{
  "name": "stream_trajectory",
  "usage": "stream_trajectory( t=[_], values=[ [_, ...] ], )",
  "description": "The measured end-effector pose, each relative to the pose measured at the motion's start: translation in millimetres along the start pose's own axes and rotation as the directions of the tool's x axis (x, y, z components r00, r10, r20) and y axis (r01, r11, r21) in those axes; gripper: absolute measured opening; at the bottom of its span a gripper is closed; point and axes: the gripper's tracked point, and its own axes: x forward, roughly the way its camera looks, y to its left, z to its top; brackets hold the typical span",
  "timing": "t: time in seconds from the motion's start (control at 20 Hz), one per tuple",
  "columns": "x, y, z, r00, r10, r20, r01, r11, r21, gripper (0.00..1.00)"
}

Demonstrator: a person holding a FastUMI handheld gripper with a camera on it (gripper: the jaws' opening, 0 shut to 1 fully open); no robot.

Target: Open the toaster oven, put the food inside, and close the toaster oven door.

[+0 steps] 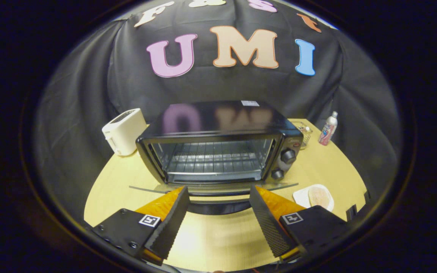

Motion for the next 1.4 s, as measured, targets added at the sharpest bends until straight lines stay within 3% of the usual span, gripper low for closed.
stream_trajectory(
  t=[0.4,0.75,1.1,1.4],
  values=[
    [-9.3,-0.9,-52.3,0.996,-0.003,-0.087,0.008,0.999,0.050,1.00],
    [0.4,5.3,-124.0,0.975,-0.015,-0.223,0.010,1.000,-0.021,1.00],
    [10.7,-0.2,-158.2,0.947,-0.033,-0.320,0.034,0.999,-0.005,0.98],
    [7.5,1.7,-149.0,0.954,-0.011,-0.301,0.019,1.000,0.022,0.97]
  ],
)
